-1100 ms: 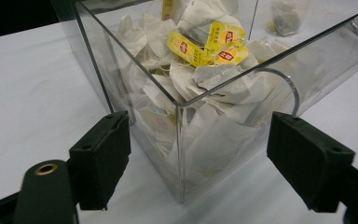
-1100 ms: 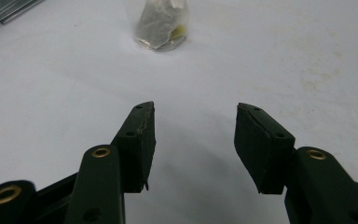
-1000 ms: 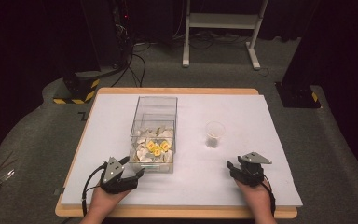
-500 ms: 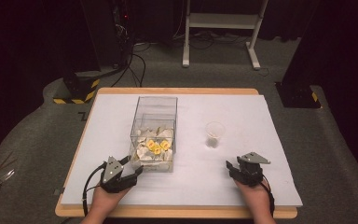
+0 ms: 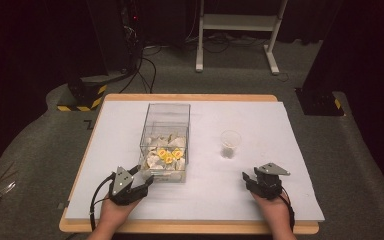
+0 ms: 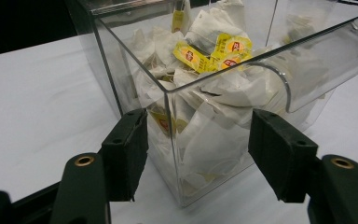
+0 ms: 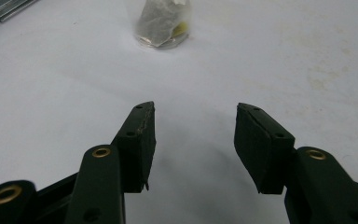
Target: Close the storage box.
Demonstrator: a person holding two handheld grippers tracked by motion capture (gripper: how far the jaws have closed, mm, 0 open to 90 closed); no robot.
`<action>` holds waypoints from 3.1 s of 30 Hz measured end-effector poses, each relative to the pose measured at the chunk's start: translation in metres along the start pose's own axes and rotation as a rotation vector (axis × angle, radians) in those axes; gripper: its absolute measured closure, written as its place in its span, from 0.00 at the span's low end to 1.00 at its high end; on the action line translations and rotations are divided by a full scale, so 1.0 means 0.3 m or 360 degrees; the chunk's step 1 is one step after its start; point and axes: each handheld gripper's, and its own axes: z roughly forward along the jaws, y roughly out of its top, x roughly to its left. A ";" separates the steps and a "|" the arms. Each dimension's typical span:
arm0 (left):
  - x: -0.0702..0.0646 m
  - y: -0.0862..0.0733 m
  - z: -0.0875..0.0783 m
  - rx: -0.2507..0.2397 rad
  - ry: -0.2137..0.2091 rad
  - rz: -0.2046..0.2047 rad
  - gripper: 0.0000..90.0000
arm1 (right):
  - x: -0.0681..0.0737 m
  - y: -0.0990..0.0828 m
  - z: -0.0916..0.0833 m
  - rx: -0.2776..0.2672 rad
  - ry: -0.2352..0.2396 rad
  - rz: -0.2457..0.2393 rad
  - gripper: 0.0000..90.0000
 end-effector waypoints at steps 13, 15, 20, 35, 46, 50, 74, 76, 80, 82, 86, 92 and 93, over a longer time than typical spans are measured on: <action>0.000 0.009 -0.002 -0.0011 0.0051 -0.0009 0.49 | 0.009 0.000 0.001 -0.0006 0.0007 -0.0020 0.54; 0.005 0.008 -0.002 -0.0029 0.0061 -0.0024 0.53 | 0.010 0.001 0.002 -0.0005 0.0011 -0.0013 0.54; 0.017 0.011 0.004 -0.0030 0.0067 -0.0031 0.57 | 0.012 0.009 0.011 -0.0012 0.0019 -0.0028 0.54; 0.018 0.039 0.036 0.0016 0.0192 -0.0069 0.30 | 0.010 0.007 0.005 -0.0025 0.0041 -0.0014 0.53; 0.025 0.060 0.078 0.0071 0.0202 -0.0050 0.29 | 0.009 0.006 0.005 -0.0022 0.0038 -0.0015 0.53; 0.031 0.063 0.087 0.0069 0.0209 -0.0056 0.28 | 0.011 0.005 0.006 -0.0016 0.0038 -0.0019 0.53; 0.057 0.077 0.124 0.0079 0.0195 -0.0118 0.28 | 0.012 0.006 0.004 -0.0026 0.0040 -0.0023 0.53; 0.057 0.080 0.127 0.0084 0.0198 -0.0111 0.28 | 0.014 0.007 0.003 -0.0028 0.0039 -0.0026 0.53; 0.061 0.085 0.136 0.0090 0.0207 -0.0122 0.29 | 0.015 0.006 0.004 -0.0019 0.0039 -0.0021 0.53; 0.064 0.087 0.139 0.0095 0.0200 -0.0125 0.29 | 0.015 0.006 0.002 -0.0028 0.0042 -0.0027 0.53; 0.071 0.089 0.147 0.0097 0.0197 -0.0137 0.28 | 0.017 0.006 0.006 -0.0016 0.0045 -0.0032 0.53; 0.077 0.094 0.156 0.0098 0.0201 -0.0150 0.28 | 0.022 0.007 0.008 -0.0017 0.0047 -0.0043 0.53; 0.079 0.095 0.159 0.0099 0.0205 -0.0149 0.28 | 0.023 0.007 0.008 -0.0014 0.0048 -0.0038 0.53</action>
